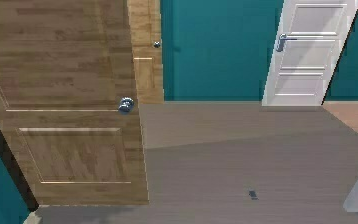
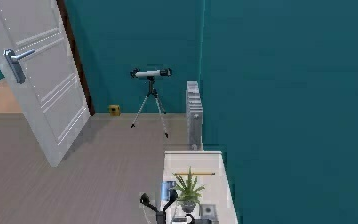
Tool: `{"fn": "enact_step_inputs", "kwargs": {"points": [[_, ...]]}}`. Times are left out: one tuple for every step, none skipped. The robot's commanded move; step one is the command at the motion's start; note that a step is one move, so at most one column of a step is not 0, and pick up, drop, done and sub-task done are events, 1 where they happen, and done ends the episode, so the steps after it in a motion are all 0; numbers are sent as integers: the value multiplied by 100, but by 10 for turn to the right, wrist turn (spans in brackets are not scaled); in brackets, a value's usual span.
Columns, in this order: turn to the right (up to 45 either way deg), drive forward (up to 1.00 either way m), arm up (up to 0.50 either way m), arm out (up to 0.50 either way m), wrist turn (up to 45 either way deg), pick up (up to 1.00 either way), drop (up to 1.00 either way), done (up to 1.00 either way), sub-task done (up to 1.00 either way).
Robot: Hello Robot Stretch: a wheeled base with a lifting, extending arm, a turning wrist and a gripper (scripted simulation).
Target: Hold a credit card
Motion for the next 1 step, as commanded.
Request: {"fn": "enact_step_inputs", "kwargs": {"points": [[0, 0, 0, 0, 0, 0, 0, 100, 0]]}}
